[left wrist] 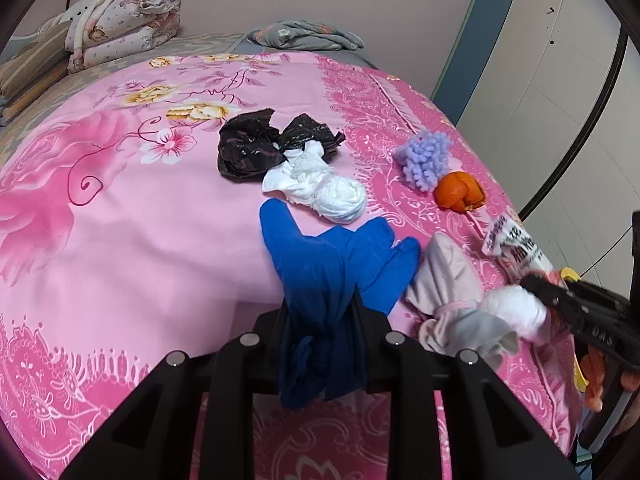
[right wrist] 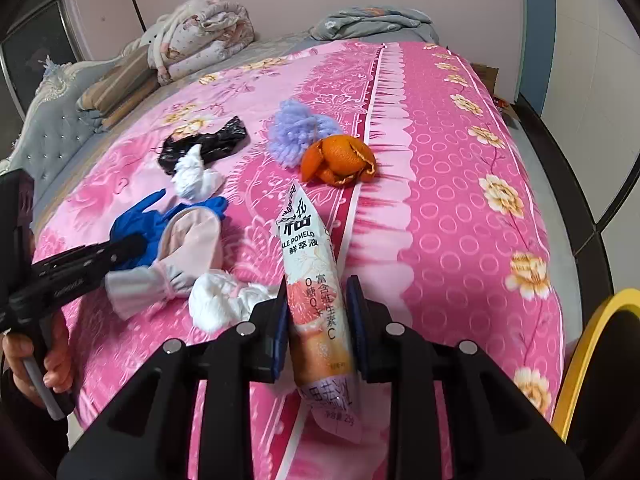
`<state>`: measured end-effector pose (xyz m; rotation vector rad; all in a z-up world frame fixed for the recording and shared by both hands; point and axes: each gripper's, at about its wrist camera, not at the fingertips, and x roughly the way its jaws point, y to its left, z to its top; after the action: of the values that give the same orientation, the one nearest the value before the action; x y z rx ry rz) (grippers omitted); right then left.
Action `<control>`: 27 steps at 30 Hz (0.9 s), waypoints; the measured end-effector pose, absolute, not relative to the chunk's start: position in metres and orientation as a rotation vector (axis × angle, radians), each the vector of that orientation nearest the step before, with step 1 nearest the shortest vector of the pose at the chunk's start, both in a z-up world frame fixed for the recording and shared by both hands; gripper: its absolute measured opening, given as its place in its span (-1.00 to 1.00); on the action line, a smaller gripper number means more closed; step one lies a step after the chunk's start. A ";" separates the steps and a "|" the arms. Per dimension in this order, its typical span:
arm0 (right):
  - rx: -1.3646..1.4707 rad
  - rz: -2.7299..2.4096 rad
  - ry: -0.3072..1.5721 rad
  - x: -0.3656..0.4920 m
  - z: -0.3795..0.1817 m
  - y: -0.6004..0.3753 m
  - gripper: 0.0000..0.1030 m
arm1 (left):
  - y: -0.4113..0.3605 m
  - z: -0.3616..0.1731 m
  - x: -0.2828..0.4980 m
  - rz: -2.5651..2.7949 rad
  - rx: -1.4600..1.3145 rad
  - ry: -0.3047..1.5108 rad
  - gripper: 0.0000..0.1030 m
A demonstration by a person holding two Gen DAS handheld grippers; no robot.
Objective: Collect trash
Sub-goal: 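Grasp the blue glove with the left tool while the right tool grasps the white-orange juice packet, then carry the blue glove and juice packet over the yellow-rimmed bin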
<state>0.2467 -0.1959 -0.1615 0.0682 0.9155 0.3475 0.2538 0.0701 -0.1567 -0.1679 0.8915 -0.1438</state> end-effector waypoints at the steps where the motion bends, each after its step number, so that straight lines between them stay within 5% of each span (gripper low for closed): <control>1: 0.068 0.352 0.916 0.242 -0.161 -0.196 -0.51 | 0.070 -0.154 0.251 -0.143 -0.169 0.887 -0.55; 27: 0.112 0.342 0.671 0.132 -0.056 -0.243 -0.51 | 0.032 -0.051 0.188 -0.166 -0.130 0.676 -0.55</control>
<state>0.1317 -0.2433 -0.0562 0.1120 0.6714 0.3417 0.1876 0.0324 -0.0507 -0.1300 0.6761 -0.1665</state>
